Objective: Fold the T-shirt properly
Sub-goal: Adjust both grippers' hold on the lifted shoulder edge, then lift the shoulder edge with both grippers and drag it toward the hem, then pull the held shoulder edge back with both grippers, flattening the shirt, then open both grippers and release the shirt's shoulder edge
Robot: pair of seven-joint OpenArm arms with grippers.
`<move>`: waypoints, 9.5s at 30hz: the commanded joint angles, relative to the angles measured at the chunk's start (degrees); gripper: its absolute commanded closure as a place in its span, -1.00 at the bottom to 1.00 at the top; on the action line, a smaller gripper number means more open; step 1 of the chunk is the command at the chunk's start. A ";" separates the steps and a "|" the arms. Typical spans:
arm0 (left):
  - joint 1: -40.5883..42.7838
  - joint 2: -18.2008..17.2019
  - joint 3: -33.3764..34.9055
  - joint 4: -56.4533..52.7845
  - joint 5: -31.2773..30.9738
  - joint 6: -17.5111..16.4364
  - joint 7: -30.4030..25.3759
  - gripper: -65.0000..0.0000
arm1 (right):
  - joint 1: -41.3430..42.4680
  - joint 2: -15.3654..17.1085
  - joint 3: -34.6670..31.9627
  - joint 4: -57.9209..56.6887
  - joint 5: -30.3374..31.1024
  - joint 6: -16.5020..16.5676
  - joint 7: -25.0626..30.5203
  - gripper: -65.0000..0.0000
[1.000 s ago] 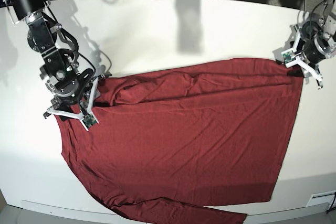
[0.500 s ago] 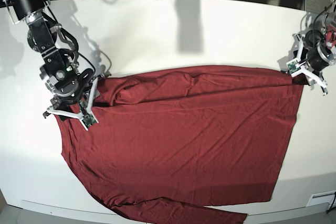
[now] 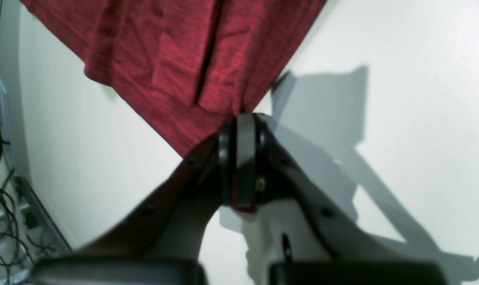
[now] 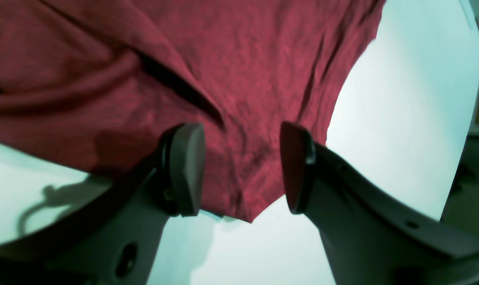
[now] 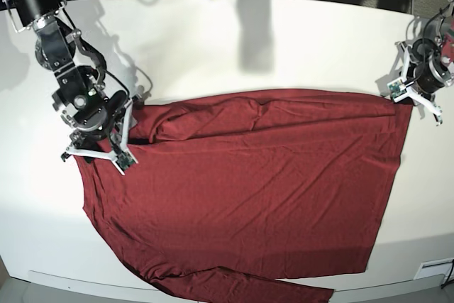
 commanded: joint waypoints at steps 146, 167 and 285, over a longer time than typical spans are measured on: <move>-22.27 14.34 -13.09 -12.28 -30.62 24.96 17.18 0.34 | 23.04 -2.78 -0.61 -30.45 3.78 -4.26 12.33 0.25; -20.46 19.65 -13.09 -5.27 -44.98 23.76 19.08 1.00 | 23.02 -3.78 -0.61 -32.98 10.97 -3.78 11.26 1.00; 22.47 17.07 -32.26 32.13 -41.09 13.84 12.70 1.00 | -44.61 2.29 38.49 21.73 18.64 -3.30 17.75 1.00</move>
